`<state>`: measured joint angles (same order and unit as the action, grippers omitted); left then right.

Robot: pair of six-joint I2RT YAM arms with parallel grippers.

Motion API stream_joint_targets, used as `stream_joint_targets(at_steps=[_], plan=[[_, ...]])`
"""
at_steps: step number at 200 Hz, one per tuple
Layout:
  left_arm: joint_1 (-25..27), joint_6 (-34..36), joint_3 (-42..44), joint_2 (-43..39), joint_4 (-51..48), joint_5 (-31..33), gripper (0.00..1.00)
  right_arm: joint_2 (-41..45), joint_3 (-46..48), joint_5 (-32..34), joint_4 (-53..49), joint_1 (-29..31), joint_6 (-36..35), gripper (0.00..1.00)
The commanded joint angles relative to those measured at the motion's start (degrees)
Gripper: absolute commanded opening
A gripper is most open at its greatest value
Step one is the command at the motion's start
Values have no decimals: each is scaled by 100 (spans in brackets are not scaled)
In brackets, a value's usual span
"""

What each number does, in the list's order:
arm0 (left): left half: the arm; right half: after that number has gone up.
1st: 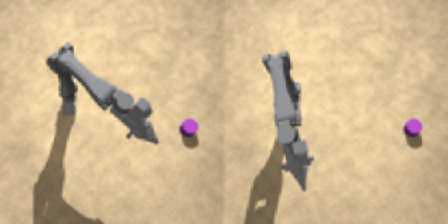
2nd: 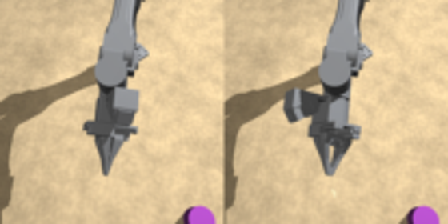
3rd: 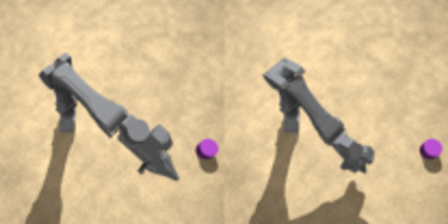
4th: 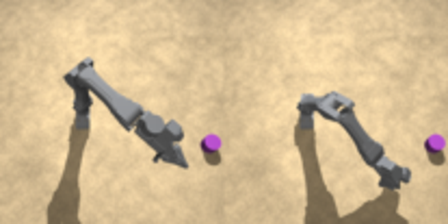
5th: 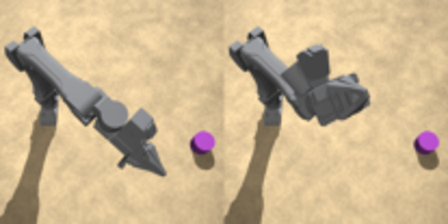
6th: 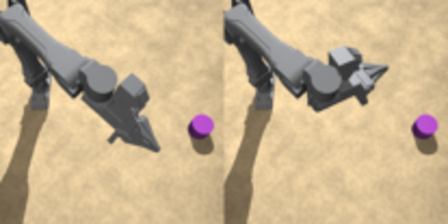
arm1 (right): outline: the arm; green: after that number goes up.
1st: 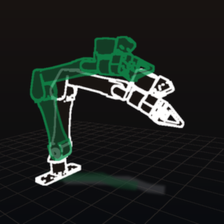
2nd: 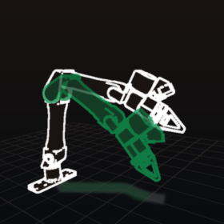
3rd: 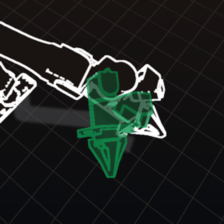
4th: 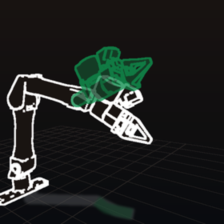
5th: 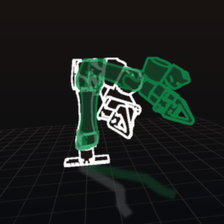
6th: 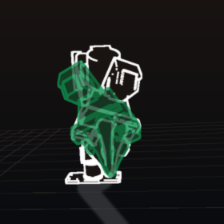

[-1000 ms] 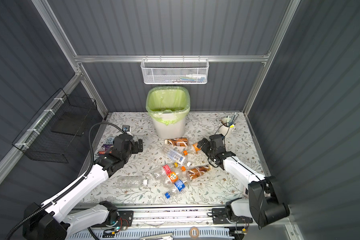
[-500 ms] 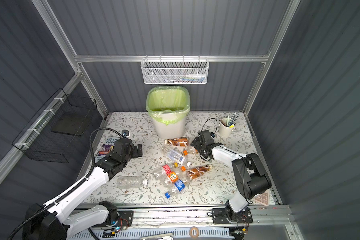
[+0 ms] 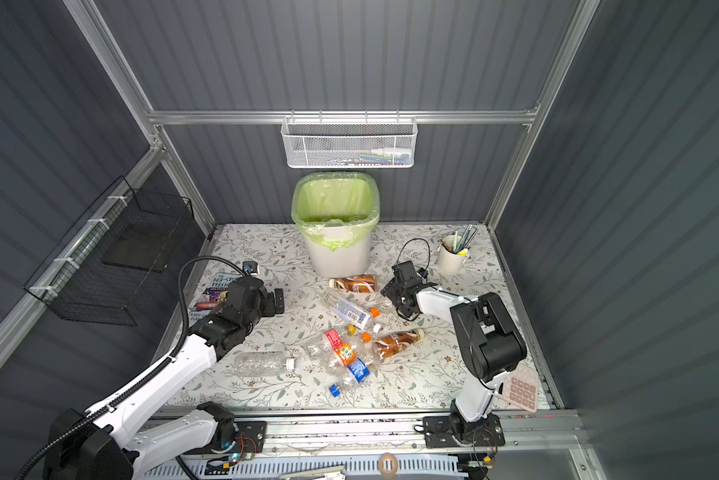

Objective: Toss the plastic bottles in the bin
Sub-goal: 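Close the right gripper on the clear orange-label bottle beside the bin, then lift the orange-label bottle with the right gripper and drop it into the bin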

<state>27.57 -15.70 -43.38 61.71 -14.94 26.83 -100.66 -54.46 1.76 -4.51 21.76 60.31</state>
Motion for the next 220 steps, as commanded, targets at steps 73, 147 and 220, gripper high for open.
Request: stream_joint_targets(at_steps=[73, 147, 220], plan=[[-44, -169, 8, -44, -142, -121, 100, 360, 487, 181, 827, -217, 200, 55], [-41, -582, 142, 42, -184, -125, 100, 2231, 492, 129, 989, -513, -877, 55], [-41, -697, 206, 52, -108, -300, 100, 2781, -1493, 79, 1107, -559, -1694, 55]])
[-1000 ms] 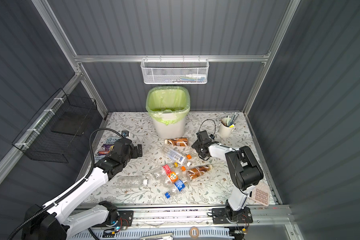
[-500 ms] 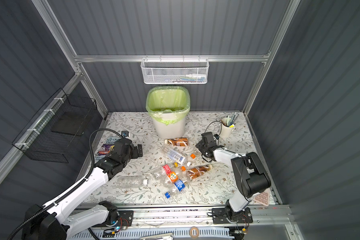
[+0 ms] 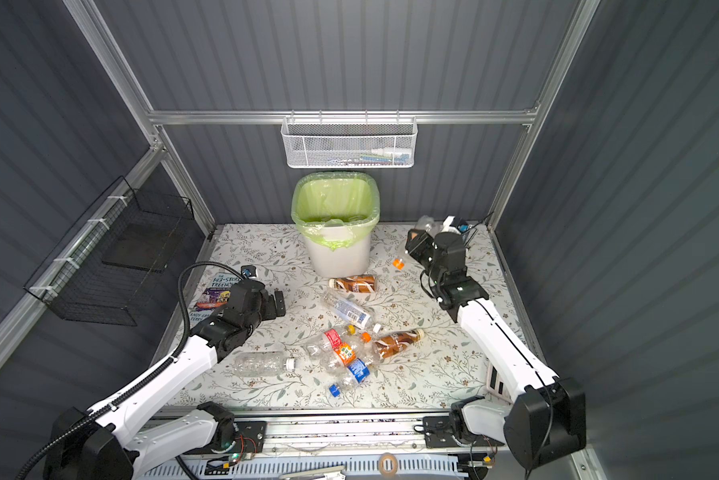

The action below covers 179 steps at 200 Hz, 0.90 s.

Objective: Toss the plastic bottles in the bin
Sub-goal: 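Lift the orange-label bottle with the right gripper and drop it into the bin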

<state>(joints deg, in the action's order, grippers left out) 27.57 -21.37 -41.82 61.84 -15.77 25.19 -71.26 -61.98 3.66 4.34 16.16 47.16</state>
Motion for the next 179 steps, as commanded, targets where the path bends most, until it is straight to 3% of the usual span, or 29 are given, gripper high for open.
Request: stream_joint_targets(at_steps=[1, 28, 52, 63, 74, 86, 96, 125, 179], plan=[[-41, -136, 47, 39, -24, -146, 100, -181, -741, -124, 228, 5, -380, 55], [-41, -192, 7, 89, -82, -216, 100, -1341, -2339, -1002, 136, 222, -523, 56], [-41, -224, -82, 197, -156, -250, 100, -3255, -5014, -2400, -1600, 431, -775, 61], [-41, -219, -136, 239, -187, -286, 100, -3887, -5910, -2443, -2210, 475, -875, 65], [-41, -228, -173, 242, -223, -338, 100, -4139, -6227, -2413, -2275, 471, -860, 72], [-41, -234, -182, 212, -267, -357, 100, -4139, -6202, -2362, -2090, 481, -935, 80], [-42, -237, -164, 167, -283, -332, 100, -4039, -6121, -2093, -2042, 488, -1011, 99], [-41, -237, -142, 48, -330, -300, 100, -3291, -5360, -1424, -1826, 488, -1329, 99], [-41, -449, -92, -9, -340, -166, 100, -1443, -2530, -604, -655, 346, -1419, 99]])
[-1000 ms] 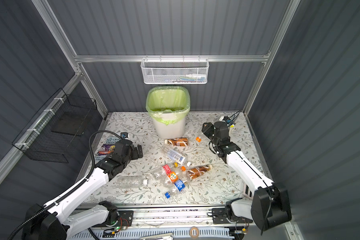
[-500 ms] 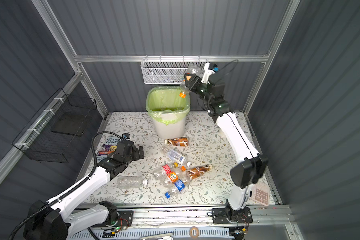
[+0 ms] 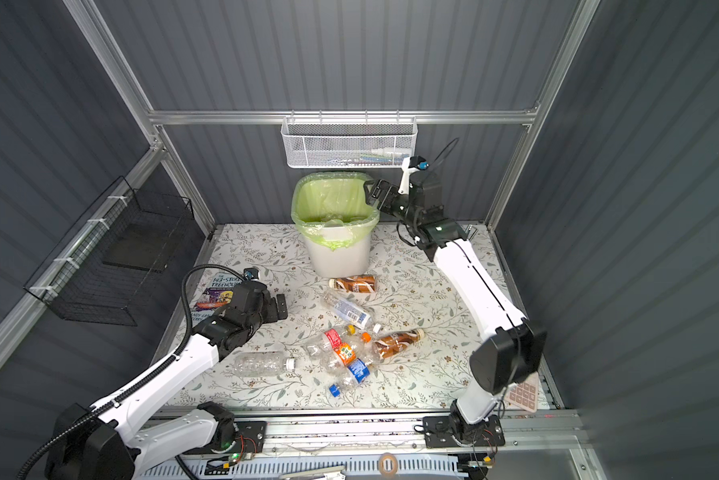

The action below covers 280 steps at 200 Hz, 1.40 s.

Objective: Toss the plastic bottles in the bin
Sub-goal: 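Lift the orange-label bottle with the right gripper and drop it into the bin, then lower the right arm back while the left gripper reaches to a clear bottle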

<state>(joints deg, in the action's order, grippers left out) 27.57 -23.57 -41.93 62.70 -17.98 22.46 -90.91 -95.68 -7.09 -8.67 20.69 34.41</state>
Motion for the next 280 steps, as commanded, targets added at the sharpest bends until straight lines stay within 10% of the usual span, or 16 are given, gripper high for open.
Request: stream_joint_targets(at_steps=[1, 130, 193, 280], plan=[[-46, -245, -80, -93, -128, 113, 100, 548, 884, 480, 659, -112, -140, 99], [-33, -3400, -652, -856, -2985, 986, 100, 2648, 5598, 612, 1518, -1175, 546, 99], [-33, -5523, -657, -1458, -4584, 506, 100, 3036, 6371, 847, 1674, -1488, 232, 99], [-6, -6549, 354, -1453, -3818, -606, 97, 2725, 6374, 655, 1710, -1656, 151, 99]])
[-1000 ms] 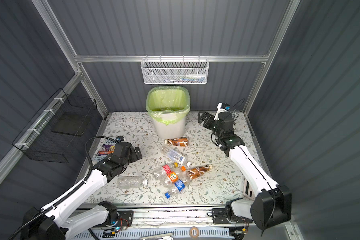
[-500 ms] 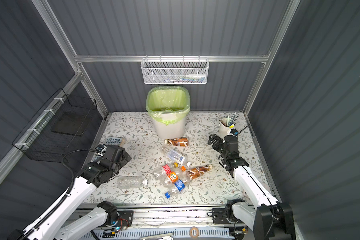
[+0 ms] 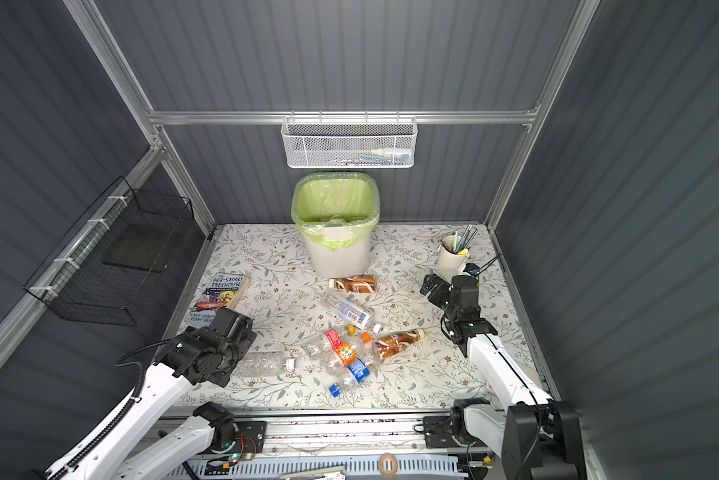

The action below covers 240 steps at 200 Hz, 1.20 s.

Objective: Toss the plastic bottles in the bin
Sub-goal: 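Lower the right arm back while the left gripper reaches to a clear bottle, then close the left gripper on the clear unlabeled bottle nearest the robot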

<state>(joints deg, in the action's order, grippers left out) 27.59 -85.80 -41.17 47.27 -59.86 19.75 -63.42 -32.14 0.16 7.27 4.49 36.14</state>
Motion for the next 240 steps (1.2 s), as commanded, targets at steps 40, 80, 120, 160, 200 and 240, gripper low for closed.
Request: stream_joint_targets(at_steps=[40, 80, 120, 160, 200, 240], plan=[[40, -62, 585, 560, 1101, -488, 95, -197, -36, -91, 58, -43, 26, 99], [44, 28, 989, 1002, 1909, -803, 93, -102, -117, -50, -165, -54, 43, 99], [44, 175, 1204, 1355, 2531, -926, 90, 130, -181, 81, -399, -54, 32, 99], [35, 318, 1225, 1625, 2963, -850, 71, 272, -187, 114, -560, -54, 100, 99], [35, 598, 1117, 1479, 3203, -628, 57, 457, -181, 147, -692, -54, 157, 99], [29, 1506, 461, 820, 2952, 218, 57, 600, -41, 221, -711, -109, 148, 99]])
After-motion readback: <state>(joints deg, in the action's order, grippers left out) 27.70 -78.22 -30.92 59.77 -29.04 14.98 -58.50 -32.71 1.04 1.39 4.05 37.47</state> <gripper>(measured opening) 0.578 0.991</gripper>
